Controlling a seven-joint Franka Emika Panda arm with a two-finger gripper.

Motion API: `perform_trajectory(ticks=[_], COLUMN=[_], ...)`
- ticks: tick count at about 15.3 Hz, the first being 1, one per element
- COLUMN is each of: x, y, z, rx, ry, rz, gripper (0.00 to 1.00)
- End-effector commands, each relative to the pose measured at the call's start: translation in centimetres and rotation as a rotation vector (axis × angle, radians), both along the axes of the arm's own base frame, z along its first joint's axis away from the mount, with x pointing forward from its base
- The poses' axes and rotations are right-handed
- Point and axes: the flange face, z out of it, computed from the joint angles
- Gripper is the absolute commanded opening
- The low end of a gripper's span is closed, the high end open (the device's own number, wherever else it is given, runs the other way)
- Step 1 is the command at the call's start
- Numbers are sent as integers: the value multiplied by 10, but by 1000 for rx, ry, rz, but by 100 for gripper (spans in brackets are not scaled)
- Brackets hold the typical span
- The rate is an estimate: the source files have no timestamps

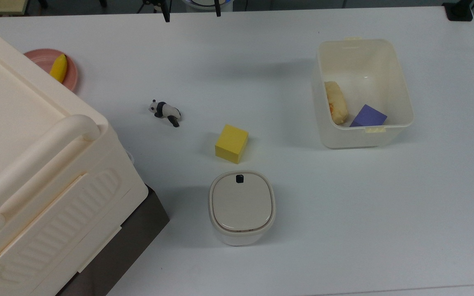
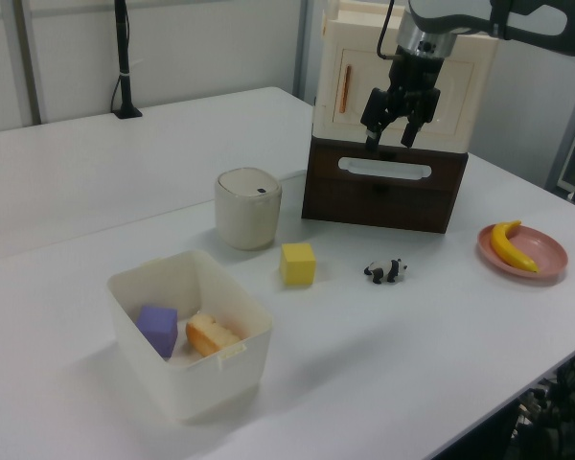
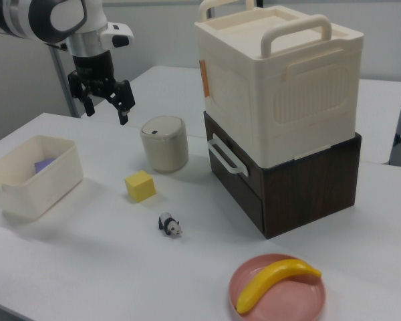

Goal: Slide the drawer open
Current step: 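Move the open gripper down toward the dark cabinet's drawer handle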

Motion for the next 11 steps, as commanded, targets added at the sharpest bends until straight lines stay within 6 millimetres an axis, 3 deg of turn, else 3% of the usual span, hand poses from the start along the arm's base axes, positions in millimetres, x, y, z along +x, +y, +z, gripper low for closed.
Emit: perform_trajectory(ticks=[1, 11], x=[-9, -11], y=[2, -2], z=[-1, 1], rx=[25, 47], ry=[18, 17], rz=[4, -9], gripper=[100, 100])
